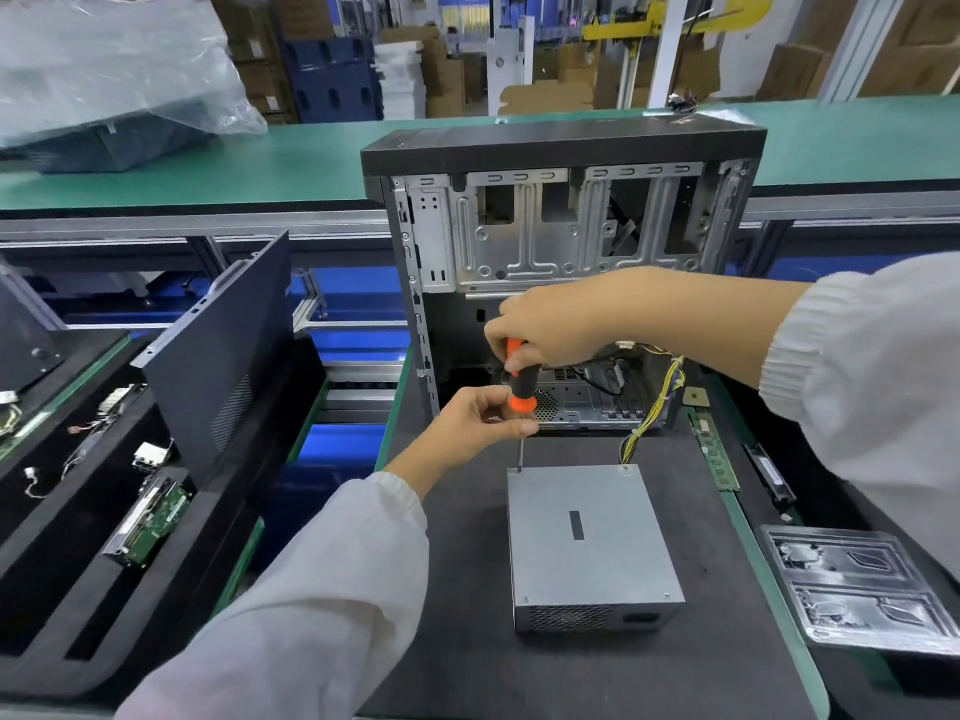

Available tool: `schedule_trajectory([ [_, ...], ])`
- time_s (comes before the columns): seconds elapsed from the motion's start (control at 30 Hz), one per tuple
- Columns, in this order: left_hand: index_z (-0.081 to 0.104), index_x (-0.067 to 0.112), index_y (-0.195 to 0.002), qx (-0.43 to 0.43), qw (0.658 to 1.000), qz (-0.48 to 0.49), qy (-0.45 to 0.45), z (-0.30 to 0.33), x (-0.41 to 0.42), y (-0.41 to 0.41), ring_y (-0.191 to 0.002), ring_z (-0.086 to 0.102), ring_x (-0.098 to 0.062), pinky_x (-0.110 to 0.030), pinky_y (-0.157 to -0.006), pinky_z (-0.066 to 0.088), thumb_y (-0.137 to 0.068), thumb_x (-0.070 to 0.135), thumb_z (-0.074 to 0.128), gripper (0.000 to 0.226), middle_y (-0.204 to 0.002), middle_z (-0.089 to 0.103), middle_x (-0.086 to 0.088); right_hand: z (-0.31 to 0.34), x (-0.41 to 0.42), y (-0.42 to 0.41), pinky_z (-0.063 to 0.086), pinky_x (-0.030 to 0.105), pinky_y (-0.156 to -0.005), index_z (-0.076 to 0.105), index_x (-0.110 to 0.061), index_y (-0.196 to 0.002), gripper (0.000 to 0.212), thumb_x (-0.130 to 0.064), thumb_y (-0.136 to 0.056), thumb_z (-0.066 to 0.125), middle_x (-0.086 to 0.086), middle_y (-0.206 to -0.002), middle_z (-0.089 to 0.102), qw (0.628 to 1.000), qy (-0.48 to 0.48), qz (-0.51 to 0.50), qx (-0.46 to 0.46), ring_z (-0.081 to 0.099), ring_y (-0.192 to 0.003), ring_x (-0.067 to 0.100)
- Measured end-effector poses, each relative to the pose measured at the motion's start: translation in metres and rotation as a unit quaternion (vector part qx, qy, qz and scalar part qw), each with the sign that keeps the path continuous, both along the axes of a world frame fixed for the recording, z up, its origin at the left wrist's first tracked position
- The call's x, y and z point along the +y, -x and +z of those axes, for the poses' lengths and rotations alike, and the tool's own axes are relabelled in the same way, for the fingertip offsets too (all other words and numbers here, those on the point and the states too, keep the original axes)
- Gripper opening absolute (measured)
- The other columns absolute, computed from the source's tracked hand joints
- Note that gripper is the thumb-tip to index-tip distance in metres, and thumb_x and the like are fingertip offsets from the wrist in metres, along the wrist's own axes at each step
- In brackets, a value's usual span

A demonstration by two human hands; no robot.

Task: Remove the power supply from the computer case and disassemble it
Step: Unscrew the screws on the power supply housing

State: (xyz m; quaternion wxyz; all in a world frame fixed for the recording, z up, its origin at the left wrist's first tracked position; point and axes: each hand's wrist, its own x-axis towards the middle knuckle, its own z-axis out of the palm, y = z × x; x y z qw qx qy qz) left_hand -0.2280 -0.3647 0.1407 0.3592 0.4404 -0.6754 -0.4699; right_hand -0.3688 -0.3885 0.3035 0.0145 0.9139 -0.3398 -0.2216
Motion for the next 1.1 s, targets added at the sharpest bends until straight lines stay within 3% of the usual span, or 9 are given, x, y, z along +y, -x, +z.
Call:
schedule_trajectory([
  [0.1,0.07,0.004,-0.114,0.011,0.999,-0.034,-0.017,0.002,0.0,-0.006,-0.106,0.066,-0.021,-0.031,-0.101,0.049,-0.092,0.005,0.063,0.023,-0.106,0.07,-0.008,0.002,-0.001,0.004,0.032,0.025,-0.063,0.055,-0.022,-0.119,0.025,-0.018,-0.095,0.053,-0.004,-0.103,0.038,1.0,0.006,0.026,0.01,0.042,-0.085,0.015],
  [0.17,0.071,0.003,-0.111,0.026,1.0,-0.014,-0.01,0.002,0.002,-0.004,-0.1,0.069,-0.02,-0.034,-0.1,0.051,-0.092,0.002,0.063,0.021,-0.1,0.071,-0.006,0.005,-0.002,0.008,0.027,0.019,-0.057,0.058,-0.022,-0.118,0.029,-0.011,-0.091,0.057,-0.006,-0.1,0.035,0.999,-0.003,0.042,-0.014,0.038,-0.083,0.012],
  [0.4,0.074,0.005,-0.101,0.041,0.999,0.006,0.009,0.001,0.008,-0.005,-0.093,0.072,-0.022,-0.03,-0.09,0.055,-0.087,0.002,0.068,0.015,-0.093,0.076,-0.009,0.008,0.002,0.002,0.03,0.018,-0.065,0.064,-0.027,-0.114,0.034,-0.008,-0.085,0.065,-0.009,-0.1,0.038,0.994,-0.027,0.088,-0.057,0.041,-0.091,0.011],
  [0.53,0.075,0.0,-0.094,0.0,0.998,0.049,0.043,-0.001,0.007,0.001,-0.088,0.071,-0.031,-0.042,-0.088,0.057,-0.081,0.009,0.076,0.016,-0.089,0.075,-0.016,0.009,0.002,0.001,0.043,0.028,-0.074,0.049,-0.026,-0.13,0.049,-0.039,-0.086,0.067,-0.011,-0.096,0.047,0.998,-0.038,0.022,-0.038,0.058,-0.093,0.016],
  [0.67,0.068,-0.01,-0.084,0.0,0.998,0.056,0.042,-0.004,0.002,0.007,-0.077,0.065,-0.035,-0.055,-0.085,0.054,-0.08,0.01,0.078,0.023,-0.083,0.068,-0.028,0.001,0.002,-0.001,0.058,0.032,-0.06,0.056,-0.003,-0.088,0.068,-0.068,-0.088,0.038,0.003,-0.048,0.064,0.992,-0.024,-0.12,-0.017,0.067,-0.05,0.022],
  [0.77,0.062,-0.007,-0.081,-0.023,0.998,0.037,0.044,-0.006,0.001,0.009,-0.073,0.059,-0.028,-0.048,-0.085,0.053,-0.083,0.013,0.076,0.025,-0.074,0.061,-0.017,0.0,0.003,-0.004,0.048,0.033,-0.067,0.062,-0.006,-0.097,0.054,-0.047,-0.101,0.028,0.01,-0.078,0.068,0.996,0.072,-0.035,0.04,0.057,-0.065,0.024],
  [0.93,0.068,0.013,-0.094,-0.026,0.999,-0.029,0.001,0.006,-0.003,-0.003,-0.086,0.062,-0.015,-0.03,-0.088,0.05,-0.087,0.012,0.072,0.009,-0.092,0.067,-0.008,0.004,0.004,-0.008,0.038,0.031,-0.063,0.05,-0.018,-0.112,0.018,-0.027,-0.097,0.052,0.003,-0.105,0.052,1.0,0.004,-0.004,0.013,0.052,-0.087,0.022],
  [1.0,0.069,0.014,-0.109,-0.002,0.998,-0.05,-0.024,0.008,-0.002,-0.007,-0.101,0.066,-0.014,-0.027,-0.096,0.051,-0.091,0.009,0.065,0.019,-0.107,0.071,-0.008,0.005,0.002,-0.005,0.041,0.031,-0.066,0.052,-0.019,-0.114,0.023,-0.013,-0.092,0.056,0.003,-0.108,0.047,0.999,0.015,0.011,0.027,0.052,-0.091,0.022],
  [1.1,0.069,0.006,-0.114,0.013,1.0,-0.024,-0.008,0.005,0.001,-0.003,-0.101,0.07,-0.014,-0.022,-0.092,0.052,-0.094,0.006,0.061,0.021,-0.101,0.075,-0.009,0.009,0.001,0.004,0.032,0.023,-0.059,0.052,-0.021,-0.118,0.033,-0.006,-0.089,0.058,-0.001,-0.106,0.041,1.0,0.008,0.016,0.015,0.045,-0.088,0.018],
])
